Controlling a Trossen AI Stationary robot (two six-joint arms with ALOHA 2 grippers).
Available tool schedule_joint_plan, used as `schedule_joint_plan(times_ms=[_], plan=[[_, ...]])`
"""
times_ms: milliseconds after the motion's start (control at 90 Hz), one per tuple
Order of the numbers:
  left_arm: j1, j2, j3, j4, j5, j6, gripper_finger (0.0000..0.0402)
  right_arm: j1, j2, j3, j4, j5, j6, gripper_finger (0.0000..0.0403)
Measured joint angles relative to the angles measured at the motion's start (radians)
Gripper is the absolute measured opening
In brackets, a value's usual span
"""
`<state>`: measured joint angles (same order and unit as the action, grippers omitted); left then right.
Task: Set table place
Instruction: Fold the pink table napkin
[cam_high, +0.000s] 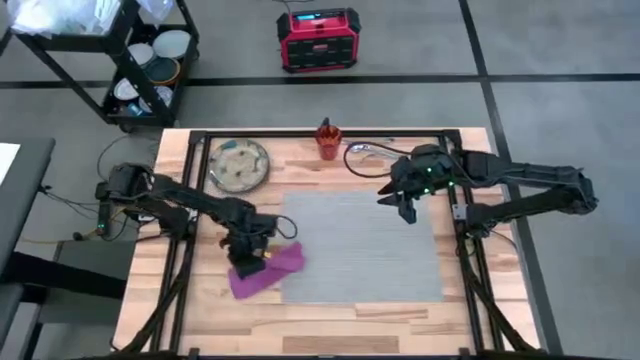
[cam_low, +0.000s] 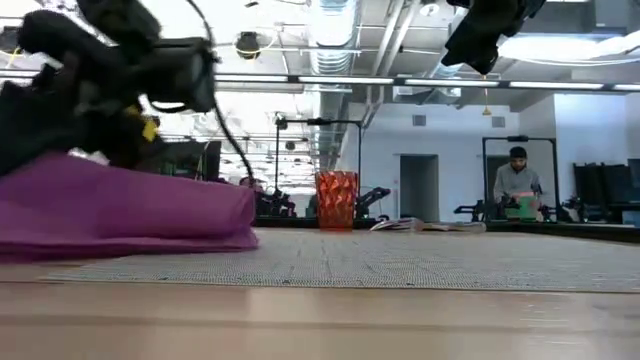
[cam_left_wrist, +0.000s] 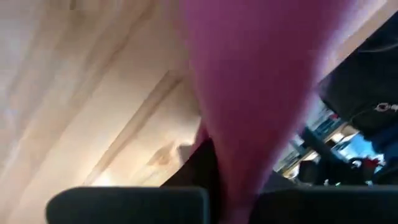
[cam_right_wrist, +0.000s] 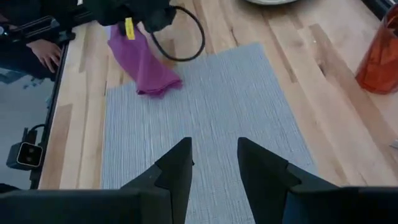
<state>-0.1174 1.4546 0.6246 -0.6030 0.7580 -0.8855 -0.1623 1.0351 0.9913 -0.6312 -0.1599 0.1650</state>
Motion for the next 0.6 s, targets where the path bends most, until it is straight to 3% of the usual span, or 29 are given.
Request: schedule_joint_plan(times_ms=[144,256,456,600], plan=[[-0.046,-0.093,-0.114,0.284,0.0,-0.242,0.0,0.016,0.0,0.0,0.04,0.0,0.003,0.0117],[-0.058,-0.163,-0.158,0.426,-0.062,-0.368,0.0,0.048,0.0,-0.047,0.179,-0.043,0.009,0.0117],[-0.058,-0.239,-0.164,0.456,-0.221,-0.401,0.0,0.087,0.133,-0.23,0.512,-0.097,0.064,0.0117],[-0.057,-0.241,-0.164,0.458,-0.28,-0.392,0.0,0.1,0.326,-0.198,0.648,-0.136,-0.024,0.0117]])
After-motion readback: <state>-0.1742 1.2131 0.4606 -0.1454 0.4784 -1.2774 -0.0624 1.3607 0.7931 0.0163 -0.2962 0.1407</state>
